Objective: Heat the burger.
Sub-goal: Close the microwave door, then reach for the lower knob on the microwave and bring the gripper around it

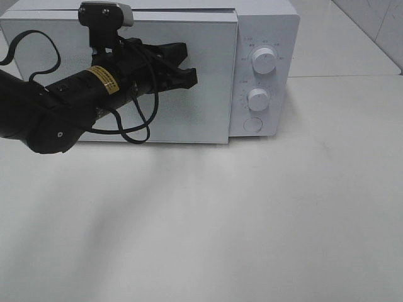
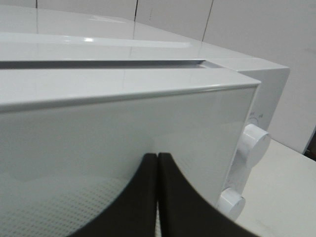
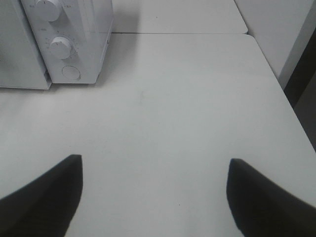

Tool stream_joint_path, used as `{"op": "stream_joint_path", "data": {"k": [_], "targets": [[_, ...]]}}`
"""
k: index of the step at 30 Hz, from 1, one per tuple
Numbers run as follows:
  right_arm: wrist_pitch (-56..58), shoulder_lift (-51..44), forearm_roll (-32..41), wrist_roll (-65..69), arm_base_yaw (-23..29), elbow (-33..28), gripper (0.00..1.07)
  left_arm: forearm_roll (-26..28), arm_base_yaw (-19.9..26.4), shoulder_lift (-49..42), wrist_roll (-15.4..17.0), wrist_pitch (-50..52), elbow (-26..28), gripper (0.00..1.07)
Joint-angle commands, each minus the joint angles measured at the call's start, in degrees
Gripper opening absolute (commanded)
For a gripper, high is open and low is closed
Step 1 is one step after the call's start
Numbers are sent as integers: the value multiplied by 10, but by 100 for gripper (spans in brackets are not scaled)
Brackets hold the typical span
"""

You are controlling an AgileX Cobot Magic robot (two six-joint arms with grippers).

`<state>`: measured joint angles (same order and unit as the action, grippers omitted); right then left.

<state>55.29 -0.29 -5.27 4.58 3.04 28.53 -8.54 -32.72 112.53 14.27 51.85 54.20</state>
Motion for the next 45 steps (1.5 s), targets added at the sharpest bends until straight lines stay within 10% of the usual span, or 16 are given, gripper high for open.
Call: {"op": "stream_joint_path", "data": {"k": [1, 22, 31, 34, 35, 36, 38, 45], "targets": [[-2, -14, 0, -3, -4, -2, 76, 26, 2, 13, 4, -15, 33, 0], [-2, -14, 0, -3, -4, -2, 76, 25, -4, 48, 15, -66, 107, 0], [-2, -14, 0, -3, -4, -2, 76, -65, -66, -18, 77, -311, 107, 2], [-2, -14, 0, -3, -4, -2, 76, -66, -85, -34, 78, -407, 107, 30], [-2, -14, 0, -3, -4, -2, 76, -65, -97, -43, 78, -458, 107, 60], [-2, -14, 0, -3, -4, -2, 76, -65, -97, -43, 78, -458, 107, 60], [-2, -14, 0, -3, -4, -2, 76, -65, -114, -54, 77, -519, 107, 100], [-2, -14, 0, -3, -4, -2, 76, -63, -147, -79, 77, -628, 107, 100]]}}
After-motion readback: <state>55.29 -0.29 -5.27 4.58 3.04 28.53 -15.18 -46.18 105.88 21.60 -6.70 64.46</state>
